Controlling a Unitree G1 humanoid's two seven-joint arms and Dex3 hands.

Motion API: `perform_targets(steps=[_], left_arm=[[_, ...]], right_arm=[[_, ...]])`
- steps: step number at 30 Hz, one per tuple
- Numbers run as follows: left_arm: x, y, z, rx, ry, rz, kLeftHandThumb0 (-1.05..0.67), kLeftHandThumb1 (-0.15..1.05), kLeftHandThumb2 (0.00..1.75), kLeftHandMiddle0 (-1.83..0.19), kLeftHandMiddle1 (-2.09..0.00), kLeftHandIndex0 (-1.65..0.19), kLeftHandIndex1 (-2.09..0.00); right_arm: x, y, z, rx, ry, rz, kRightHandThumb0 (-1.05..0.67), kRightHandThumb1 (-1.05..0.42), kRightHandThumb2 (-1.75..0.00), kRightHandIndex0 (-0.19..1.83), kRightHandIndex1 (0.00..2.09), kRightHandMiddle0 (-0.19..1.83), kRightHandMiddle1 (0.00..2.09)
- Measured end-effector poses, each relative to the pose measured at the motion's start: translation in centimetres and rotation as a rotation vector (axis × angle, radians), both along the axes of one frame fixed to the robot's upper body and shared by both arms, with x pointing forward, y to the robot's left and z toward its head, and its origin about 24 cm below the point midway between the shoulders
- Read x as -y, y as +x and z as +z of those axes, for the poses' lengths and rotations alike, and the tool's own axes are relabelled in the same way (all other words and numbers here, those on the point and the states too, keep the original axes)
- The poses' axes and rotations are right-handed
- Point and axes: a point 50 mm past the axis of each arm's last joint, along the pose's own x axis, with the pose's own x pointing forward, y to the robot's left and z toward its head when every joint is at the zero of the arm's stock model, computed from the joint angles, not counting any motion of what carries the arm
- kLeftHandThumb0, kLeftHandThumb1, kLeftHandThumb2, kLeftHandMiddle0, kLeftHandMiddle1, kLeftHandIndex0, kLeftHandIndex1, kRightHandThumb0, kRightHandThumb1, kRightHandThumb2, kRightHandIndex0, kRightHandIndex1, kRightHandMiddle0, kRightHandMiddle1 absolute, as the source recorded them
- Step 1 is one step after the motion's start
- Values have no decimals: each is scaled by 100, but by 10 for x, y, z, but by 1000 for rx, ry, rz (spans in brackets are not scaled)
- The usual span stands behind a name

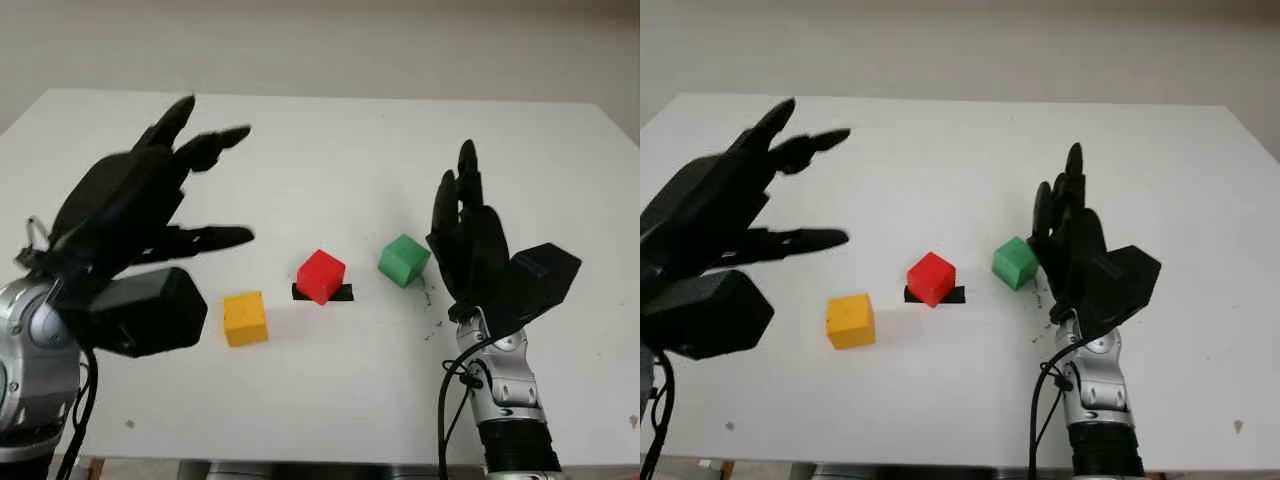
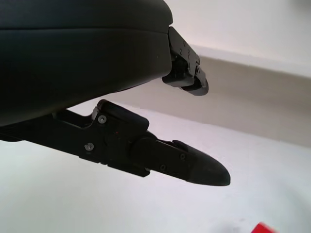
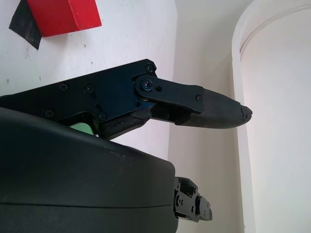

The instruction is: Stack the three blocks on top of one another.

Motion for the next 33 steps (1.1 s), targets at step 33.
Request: perform_targets(steps=[33], left_arm=[[18, -18, -40, -315, 129, -22, -76, 93, 4, 19, -1, -19, -5]], right_arm=[[0, 0, 0, 4, -1, 3, -75, -105, -63, -19, 0, -19, 0]])
